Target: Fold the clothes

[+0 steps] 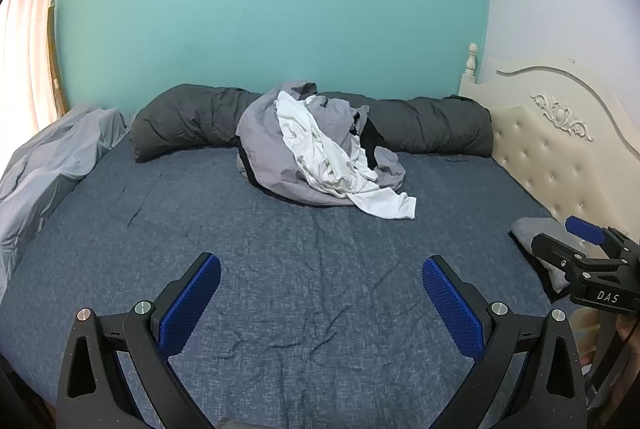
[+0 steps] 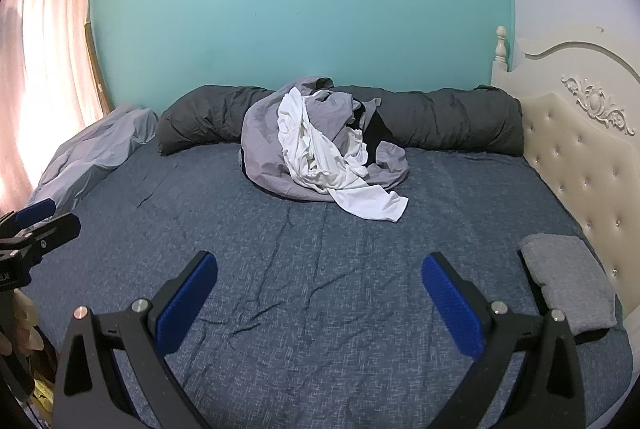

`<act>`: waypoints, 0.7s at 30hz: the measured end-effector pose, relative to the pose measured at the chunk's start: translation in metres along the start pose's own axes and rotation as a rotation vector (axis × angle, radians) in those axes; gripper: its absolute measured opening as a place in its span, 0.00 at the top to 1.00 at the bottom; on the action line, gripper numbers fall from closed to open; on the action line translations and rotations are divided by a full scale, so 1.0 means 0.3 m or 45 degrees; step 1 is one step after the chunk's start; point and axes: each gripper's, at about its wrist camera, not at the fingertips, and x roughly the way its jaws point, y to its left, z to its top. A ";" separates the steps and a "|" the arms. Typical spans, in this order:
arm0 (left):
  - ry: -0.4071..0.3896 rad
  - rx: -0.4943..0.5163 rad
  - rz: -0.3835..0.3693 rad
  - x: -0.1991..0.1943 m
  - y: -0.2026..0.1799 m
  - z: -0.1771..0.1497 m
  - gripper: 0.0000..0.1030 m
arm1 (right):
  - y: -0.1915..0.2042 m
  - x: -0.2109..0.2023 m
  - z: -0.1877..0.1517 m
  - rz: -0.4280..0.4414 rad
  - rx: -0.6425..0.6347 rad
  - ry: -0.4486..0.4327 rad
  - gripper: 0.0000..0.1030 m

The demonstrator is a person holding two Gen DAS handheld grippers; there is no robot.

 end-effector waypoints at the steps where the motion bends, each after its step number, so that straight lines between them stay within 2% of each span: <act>1: 0.000 0.007 -0.018 -0.002 0.005 0.000 0.00 | -0.002 0.000 0.001 0.000 0.000 -0.001 0.00; 21: 0.000 0.030 -0.032 -0.007 -0.009 0.003 0.00 | -0.006 -0.013 0.010 0.003 0.004 -0.010 0.00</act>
